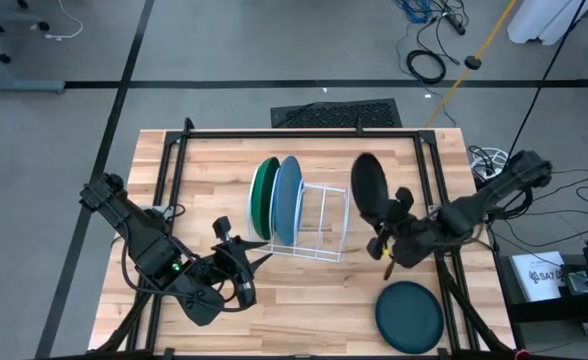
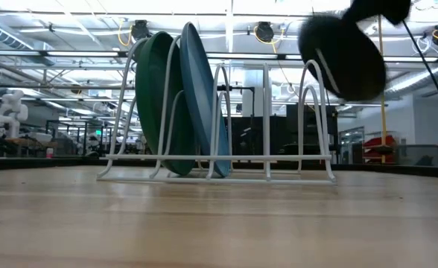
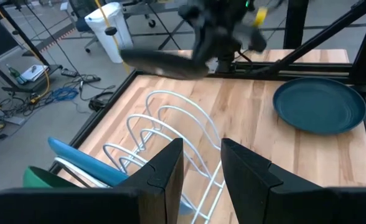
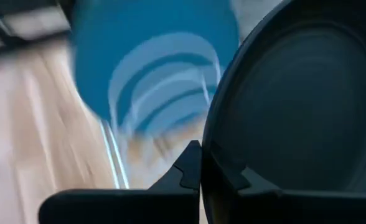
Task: Sort dishes
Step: Put the black plate into the dish rack, then put the dark blue plate into the dish rack
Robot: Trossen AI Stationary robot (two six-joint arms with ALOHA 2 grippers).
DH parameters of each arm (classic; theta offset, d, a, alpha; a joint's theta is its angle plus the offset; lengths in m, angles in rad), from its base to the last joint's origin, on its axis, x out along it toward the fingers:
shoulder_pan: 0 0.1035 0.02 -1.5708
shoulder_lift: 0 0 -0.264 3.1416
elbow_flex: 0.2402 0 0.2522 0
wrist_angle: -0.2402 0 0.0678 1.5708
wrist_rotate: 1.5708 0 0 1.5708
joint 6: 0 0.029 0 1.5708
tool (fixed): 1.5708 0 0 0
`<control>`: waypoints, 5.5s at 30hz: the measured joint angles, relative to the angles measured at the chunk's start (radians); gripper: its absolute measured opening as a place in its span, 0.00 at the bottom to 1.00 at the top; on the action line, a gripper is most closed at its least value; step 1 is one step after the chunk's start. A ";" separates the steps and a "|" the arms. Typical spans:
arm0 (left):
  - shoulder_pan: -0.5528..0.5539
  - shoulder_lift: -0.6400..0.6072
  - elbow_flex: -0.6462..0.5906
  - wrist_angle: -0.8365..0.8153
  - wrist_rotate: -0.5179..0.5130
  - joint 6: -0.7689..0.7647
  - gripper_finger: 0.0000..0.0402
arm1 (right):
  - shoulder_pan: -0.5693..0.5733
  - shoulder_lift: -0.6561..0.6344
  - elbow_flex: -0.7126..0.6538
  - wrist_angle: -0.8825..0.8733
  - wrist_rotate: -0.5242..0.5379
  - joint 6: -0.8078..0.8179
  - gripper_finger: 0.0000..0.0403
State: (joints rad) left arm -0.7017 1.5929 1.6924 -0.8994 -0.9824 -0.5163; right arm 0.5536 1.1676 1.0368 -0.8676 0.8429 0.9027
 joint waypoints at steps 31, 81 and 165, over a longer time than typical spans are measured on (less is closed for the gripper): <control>-0.020 0.000 0.000 -0.001 -0.046 -0.001 0.29 | -0.039 0.490 0.040 1.383 0.112 -0.760 0.00; -0.021 0.000 0.000 0.000 -0.048 0.000 0.29 | -0.107 0.417 -0.096 1.331 0.173 -0.683 0.49; -0.018 0.000 0.000 -0.001 -0.048 -0.002 0.29 | 0.080 0.584 -0.023 -0.086 -1.013 -0.636 0.03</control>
State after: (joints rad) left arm -0.7197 1.5932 1.6928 -0.9001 -1.0306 -0.5179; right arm 0.6338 1.7514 1.0139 -0.9532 -0.1705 0.2663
